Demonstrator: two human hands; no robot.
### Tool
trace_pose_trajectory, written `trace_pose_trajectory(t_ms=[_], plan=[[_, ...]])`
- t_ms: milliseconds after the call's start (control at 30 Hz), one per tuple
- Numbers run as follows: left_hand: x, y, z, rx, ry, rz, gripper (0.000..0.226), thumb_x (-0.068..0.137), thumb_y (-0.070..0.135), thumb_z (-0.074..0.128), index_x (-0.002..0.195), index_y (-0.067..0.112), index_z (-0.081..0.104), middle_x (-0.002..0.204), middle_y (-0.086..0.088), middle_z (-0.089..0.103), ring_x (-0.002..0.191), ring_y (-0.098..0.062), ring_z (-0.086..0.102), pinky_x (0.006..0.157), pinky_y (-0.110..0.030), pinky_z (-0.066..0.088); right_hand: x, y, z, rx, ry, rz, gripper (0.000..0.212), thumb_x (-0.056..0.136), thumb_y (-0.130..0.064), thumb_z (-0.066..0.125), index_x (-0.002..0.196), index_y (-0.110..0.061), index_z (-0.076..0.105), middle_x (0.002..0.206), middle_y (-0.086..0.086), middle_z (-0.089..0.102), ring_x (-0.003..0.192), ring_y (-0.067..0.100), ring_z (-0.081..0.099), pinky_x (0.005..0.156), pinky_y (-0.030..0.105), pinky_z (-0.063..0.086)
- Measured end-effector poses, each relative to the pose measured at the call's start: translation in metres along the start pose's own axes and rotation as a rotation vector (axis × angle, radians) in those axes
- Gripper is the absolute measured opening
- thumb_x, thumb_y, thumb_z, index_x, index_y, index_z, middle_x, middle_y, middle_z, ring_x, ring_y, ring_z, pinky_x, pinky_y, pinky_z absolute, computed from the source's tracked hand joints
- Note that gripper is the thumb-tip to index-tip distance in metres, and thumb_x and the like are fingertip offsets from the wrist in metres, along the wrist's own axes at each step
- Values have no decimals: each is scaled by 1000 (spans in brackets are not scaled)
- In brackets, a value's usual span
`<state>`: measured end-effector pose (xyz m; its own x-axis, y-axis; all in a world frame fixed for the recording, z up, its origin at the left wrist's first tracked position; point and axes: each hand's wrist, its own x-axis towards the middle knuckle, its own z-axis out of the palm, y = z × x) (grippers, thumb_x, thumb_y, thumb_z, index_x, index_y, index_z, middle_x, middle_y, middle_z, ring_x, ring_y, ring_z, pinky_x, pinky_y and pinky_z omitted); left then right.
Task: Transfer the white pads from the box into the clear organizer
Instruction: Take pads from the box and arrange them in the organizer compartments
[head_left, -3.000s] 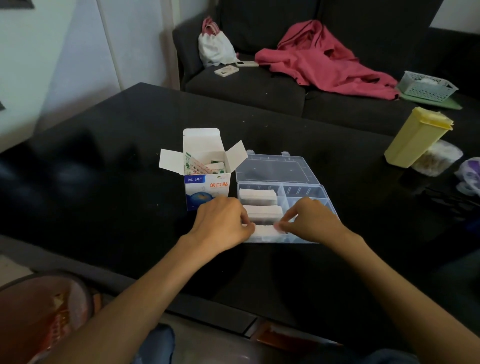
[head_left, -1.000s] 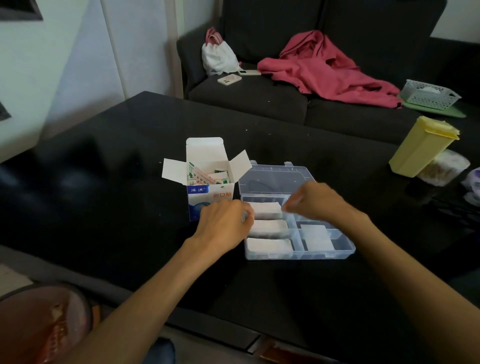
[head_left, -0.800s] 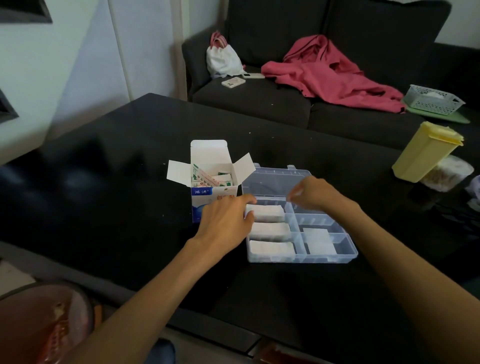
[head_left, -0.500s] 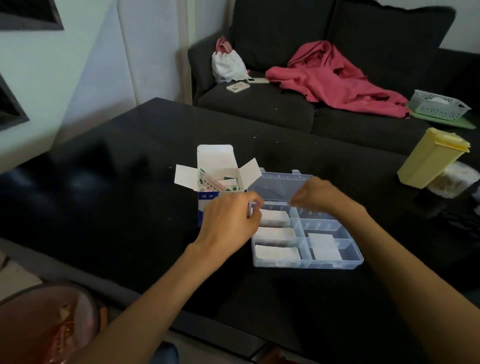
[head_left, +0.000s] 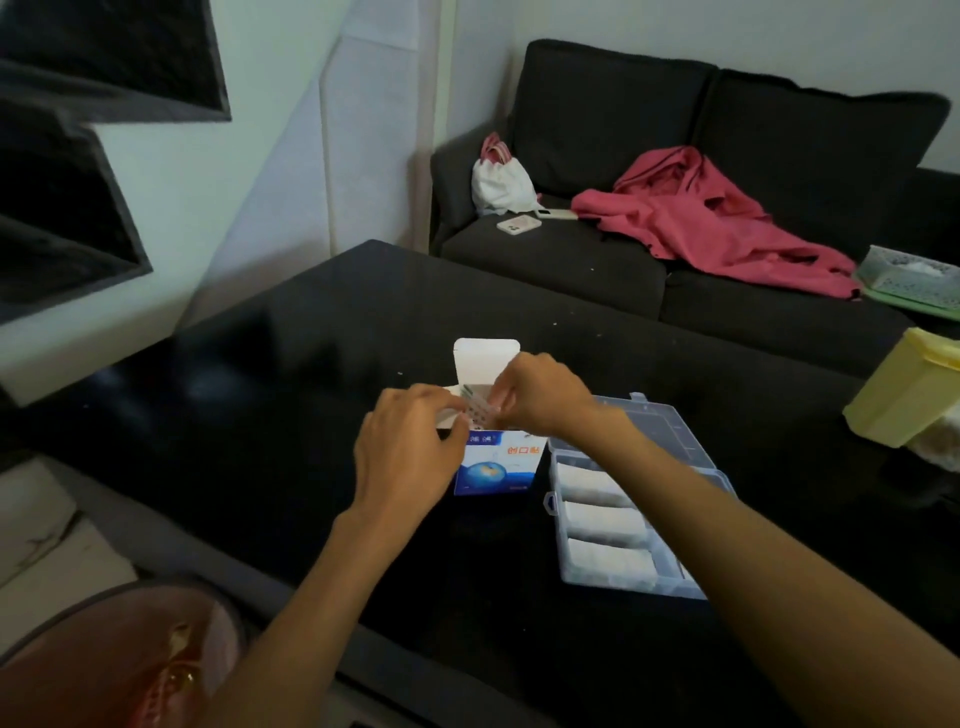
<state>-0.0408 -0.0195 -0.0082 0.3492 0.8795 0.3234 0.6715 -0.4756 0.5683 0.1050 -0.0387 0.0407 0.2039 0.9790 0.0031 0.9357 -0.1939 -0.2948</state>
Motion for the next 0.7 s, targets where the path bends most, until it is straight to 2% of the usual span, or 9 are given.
trace_pose_trajectory(t_ms=[67, 133, 267, 367, 500, 567, 700], plan=[[0, -4, -1, -24, -22, 3, 32, 89, 35, 61, 120, 29, 62, 126, 7, 58, 119, -10, 47, 86, -29, 47, 0, 1, -6, -49, 73, -62, 23, 83, -19, 68, 104, -9, 69, 106, 8, 68, 91, 20, 64, 83, 31, 53], [0, -6, -3, -50, -37, 1, 30, 89, 36, 60, 118, 31, 63, 126, 9, 58, 117, -9, 47, 82, -25, 44, -5, 3, -15, -141, 122, -170, 20, 86, -19, 65, 104, -15, 71, 106, 4, 69, 91, 14, 63, 79, 22, 49], [1, -2, -5, -62, -110, -47, 35, 89, 37, 59, 123, 29, 59, 131, 5, 54, 121, -11, 46, 89, -28, 45, -10, 12, -15, -253, -88, -226, 26, 88, -21, 62, 113, -16, 67, 117, 3, 64, 102, 16, 58, 77, 19, 42], [2, 0, -5, -65, -125, -74, 37, 90, 39, 58, 126, 30, 56, 134, 5, 52, 124, -11, 44, 94, -27, 43, -2, 12, -14, -240, -165, -204, 29, 87, -25, 64, 113, -15, 67, 117, 4, 65, 100, 17, 61, 77, 19, 45], [1, 1, -7, -83, -137, -88, 34, 90, 39, 57, 124, 32, 56, 133, 7, 51, 123, -10, 43, 87, -22, 40, 13, 5, -25, -174, -377, -96, 34, 88, -34, 60, 114, -13, 66, 117, 3, 65, 102, 19, 61, 78, 23, 49], [1, 1, -8, -81, -129, -81, 32, 91, 39, 57, 122, 34, 57, 132, 9, 52, 122, -9, 44, 82, -20, 38, 20, 4, -30, -187, -356, -75, 31, 87, -32, 62, 113, -15, 67, 119, 1, 64, 104, 19, 59, 84, 27, 46], [2, 3, -7, -72, -146, -102, 35, 90, 39, 57, 124, 33, 55, 134, 6, 50, 123, -11, 44, 89, -23, 42, 24, 6, -23, -257, -364, -77, 29, 81, -26, 70, 108, -14, 69, 115, 1, 66, 101, 18, 61, 89, 30, 50]])
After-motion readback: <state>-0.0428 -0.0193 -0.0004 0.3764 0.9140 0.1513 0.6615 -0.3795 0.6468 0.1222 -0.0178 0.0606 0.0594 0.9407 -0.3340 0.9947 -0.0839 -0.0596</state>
